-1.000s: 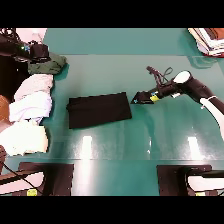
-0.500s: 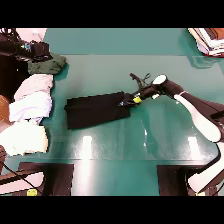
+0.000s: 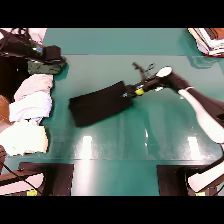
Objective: Fold the shirts.
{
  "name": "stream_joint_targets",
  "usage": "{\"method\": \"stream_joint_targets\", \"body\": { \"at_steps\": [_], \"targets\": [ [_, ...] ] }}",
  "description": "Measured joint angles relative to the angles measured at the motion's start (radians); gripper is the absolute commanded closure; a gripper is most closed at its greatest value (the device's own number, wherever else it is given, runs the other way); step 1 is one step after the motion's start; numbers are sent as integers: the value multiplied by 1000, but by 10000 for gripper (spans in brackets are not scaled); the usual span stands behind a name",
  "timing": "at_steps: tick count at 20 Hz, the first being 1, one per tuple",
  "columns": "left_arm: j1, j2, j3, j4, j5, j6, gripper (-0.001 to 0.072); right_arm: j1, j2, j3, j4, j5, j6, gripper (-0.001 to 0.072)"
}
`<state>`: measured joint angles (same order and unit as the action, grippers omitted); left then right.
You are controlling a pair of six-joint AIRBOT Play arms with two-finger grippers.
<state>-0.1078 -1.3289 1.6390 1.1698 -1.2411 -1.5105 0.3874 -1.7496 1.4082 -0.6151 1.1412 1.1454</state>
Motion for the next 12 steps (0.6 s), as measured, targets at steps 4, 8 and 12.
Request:
{"method": "stream_joint_targets", "body": {
  "at_steps": [4, 8, 12],
  "targets": [
    [-82, 0, 0, 1, 19, 0, 682, -266, 207, -153, -67, -32, -1, 698],
    [-132, 0, 0, 1, 45, 0, 682, -640, 402, -301, -120, -49, -2, 699],
    [-154, 0, 0, 0, 71, -4, 682, -1020, 547, -439, -137, -99, -2, 698]
  ]
}}
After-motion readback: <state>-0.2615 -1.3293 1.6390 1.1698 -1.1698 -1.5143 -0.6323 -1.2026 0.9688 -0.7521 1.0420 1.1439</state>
